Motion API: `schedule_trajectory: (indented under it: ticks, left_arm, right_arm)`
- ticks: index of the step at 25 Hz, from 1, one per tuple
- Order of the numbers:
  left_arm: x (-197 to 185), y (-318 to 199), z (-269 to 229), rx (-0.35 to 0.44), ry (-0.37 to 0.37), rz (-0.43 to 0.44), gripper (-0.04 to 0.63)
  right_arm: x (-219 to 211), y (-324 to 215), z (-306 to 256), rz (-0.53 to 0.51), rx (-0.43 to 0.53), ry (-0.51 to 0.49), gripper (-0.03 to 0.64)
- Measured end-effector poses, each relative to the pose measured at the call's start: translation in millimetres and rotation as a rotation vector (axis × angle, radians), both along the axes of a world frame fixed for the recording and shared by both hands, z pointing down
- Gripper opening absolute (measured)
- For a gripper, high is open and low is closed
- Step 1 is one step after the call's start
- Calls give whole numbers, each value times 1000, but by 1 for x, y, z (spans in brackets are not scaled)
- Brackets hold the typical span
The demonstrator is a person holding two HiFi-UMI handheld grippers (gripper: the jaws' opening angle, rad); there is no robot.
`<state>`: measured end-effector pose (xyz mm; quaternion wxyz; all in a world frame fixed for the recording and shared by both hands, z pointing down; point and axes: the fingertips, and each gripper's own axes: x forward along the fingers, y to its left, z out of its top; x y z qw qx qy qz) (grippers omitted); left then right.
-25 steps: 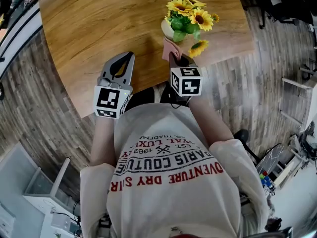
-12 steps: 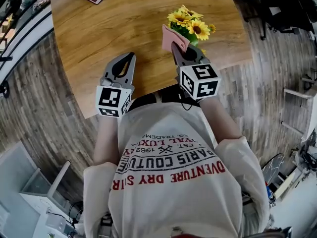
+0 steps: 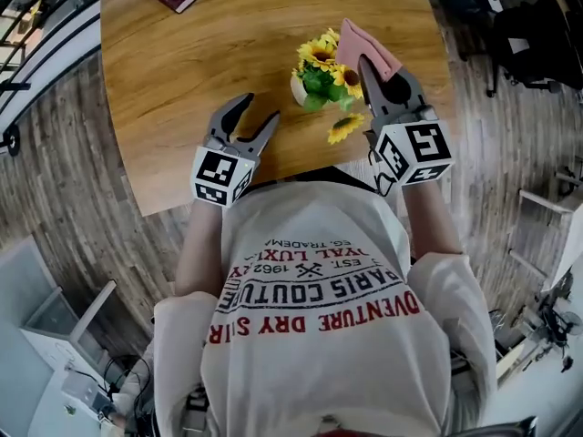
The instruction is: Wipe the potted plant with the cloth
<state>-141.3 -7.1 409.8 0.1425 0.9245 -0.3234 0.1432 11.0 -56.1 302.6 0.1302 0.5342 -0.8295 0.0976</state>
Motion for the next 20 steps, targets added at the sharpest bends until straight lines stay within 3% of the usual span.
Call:
schedule_trajectory:
  ticks: [6,11,14,20]
  left_arm:
    - [49,3,33,-23,-43,75,422]
    - [67,-6,60,-16,-75,70,461]
    - [83,-8,72,29,-118,129,472]
    - [103,-21,86,79,-130,223,503]
  right_arm:
    - [35,-18,6,-46,34,-25,34]
    - [46,-32,25,-102,7,-28,34]
    - [54,-38,38,-132,-16,-17,34]
    - [67,-52,61,-167,-56,-10,34]
